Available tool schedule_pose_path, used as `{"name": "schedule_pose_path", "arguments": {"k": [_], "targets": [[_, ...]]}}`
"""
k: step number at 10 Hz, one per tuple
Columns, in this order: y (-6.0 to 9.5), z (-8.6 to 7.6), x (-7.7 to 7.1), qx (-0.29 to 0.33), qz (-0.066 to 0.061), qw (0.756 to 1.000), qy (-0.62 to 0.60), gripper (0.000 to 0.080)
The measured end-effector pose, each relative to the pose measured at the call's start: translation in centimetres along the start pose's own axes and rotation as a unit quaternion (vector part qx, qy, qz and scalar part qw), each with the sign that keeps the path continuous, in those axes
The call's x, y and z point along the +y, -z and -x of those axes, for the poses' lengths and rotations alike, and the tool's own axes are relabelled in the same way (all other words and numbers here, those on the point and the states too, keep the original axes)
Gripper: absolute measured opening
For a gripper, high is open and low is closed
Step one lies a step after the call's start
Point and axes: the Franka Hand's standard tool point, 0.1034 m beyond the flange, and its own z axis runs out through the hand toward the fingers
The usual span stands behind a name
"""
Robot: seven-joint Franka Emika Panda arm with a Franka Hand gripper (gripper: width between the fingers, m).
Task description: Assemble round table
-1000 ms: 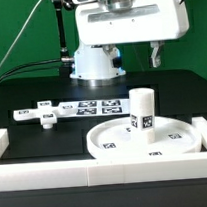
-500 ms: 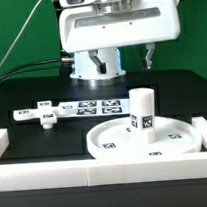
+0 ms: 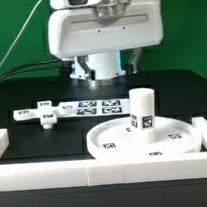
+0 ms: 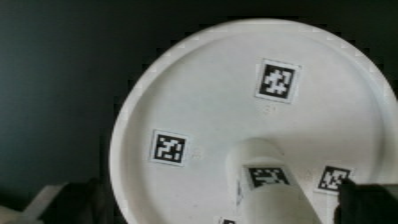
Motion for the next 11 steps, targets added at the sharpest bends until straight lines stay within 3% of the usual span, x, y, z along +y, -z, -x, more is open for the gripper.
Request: {"name": "schedule_pose_path", "arguments": {"k": [1, 5, 9, 11], "targets": [[0.0, 0.7, 1.1, 0.0, 0.002, 1.0, 0.027, 0.0649], [-0.1, 1.0, 1.4, -0.002, 0.002, 0.989, 0.149, 0.0649], [-1.3, 6.1, 5.6, -0.022, -0.003, 0.988, 0.151, 0.0649], [-1.4, 6.5, 6.0, -0.023, -0.004, 0.989, 0.149, 0.0649]]}}
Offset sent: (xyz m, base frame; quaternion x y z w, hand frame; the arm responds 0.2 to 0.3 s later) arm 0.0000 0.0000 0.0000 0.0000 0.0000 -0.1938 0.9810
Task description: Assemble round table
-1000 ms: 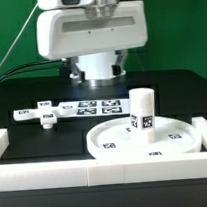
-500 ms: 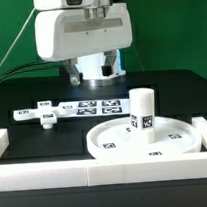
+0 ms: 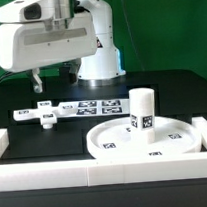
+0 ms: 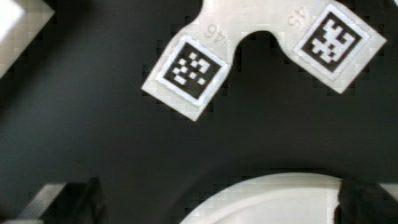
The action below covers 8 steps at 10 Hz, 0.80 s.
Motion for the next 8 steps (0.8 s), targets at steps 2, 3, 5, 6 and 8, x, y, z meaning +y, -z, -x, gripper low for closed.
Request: {"name": "schedule_pose_path", "arguments": {"k": [2, 3, 5, 6, 8], "targets": [[0.0, 0.0, 0.0, 0.0, 0.0, 1.0, 0.0, 0.0649], [-0.2, 0.2, 0.0, 0.0, 0.001, 1.0, 0.0, 0.0649], [-1.9, 3.2, -0.7, -0.01, -0.007, 1.0, 0.012, 0.0649], [-2.6, 5.0, -0.6, -0.014, -0.015, 1.0, 0.019, 0.0649], [-4.2, 7.3, -1.0, -0.023, -0.028, 0.999, 0.02, 0.0649]]}}
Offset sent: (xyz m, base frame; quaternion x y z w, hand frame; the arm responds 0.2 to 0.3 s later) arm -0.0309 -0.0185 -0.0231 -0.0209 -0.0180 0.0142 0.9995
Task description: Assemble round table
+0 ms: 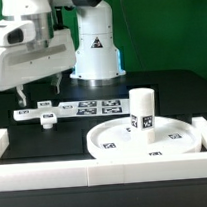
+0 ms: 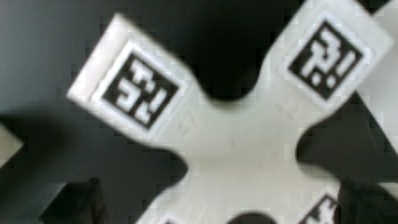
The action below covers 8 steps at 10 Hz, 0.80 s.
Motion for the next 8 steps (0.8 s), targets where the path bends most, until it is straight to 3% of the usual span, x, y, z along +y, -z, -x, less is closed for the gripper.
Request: {"name": "schedule_pose_path", "arguments": {"k": [3, 5, 8], "targets": [[-0.05, -0.09, -0.01, -0.001, -0.001, 1.0, 0.002, 0.0649], [0.09, -0.51, 0.54, 0.006, 0.024, 0.999, 0.03, 0.0649], [-0.03, -0.46, 0.42, 0.007, 0.027, 0.999, 0.038, 0.0649]]}}
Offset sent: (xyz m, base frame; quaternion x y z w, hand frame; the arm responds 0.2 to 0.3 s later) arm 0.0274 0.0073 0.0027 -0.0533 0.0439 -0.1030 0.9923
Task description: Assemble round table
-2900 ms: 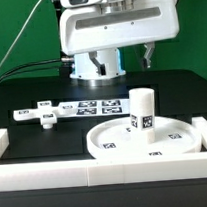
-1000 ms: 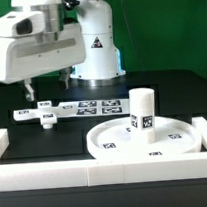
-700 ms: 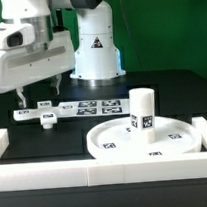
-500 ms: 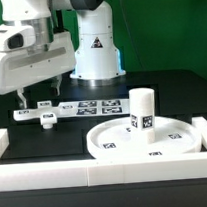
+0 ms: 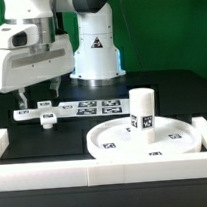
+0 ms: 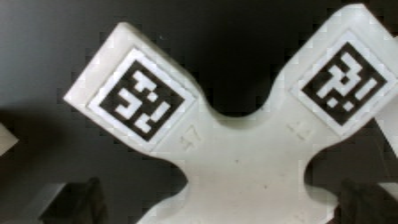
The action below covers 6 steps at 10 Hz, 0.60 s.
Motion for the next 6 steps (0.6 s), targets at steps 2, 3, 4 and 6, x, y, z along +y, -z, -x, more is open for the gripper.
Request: {"name": "schedule_pose_path", "arguments": {"k": [2, 3, 4, 6], "targets": [[-0.1, -0.5, -0.4, 0.0, -0.002, 1.0, 0.004, 0.0649], [-0.1, -1.5, -0.7, 0.001, -0.002, 1.0, 0.018, 0.0649], [-0.1, -2.3, -1.0, -0.001, -0.001, 0.999, 0.035, 0.0649], [-0.5, -1.6, -1.0, -0.003, -0.005, 1.0, 0.03, 0.0649]]}}
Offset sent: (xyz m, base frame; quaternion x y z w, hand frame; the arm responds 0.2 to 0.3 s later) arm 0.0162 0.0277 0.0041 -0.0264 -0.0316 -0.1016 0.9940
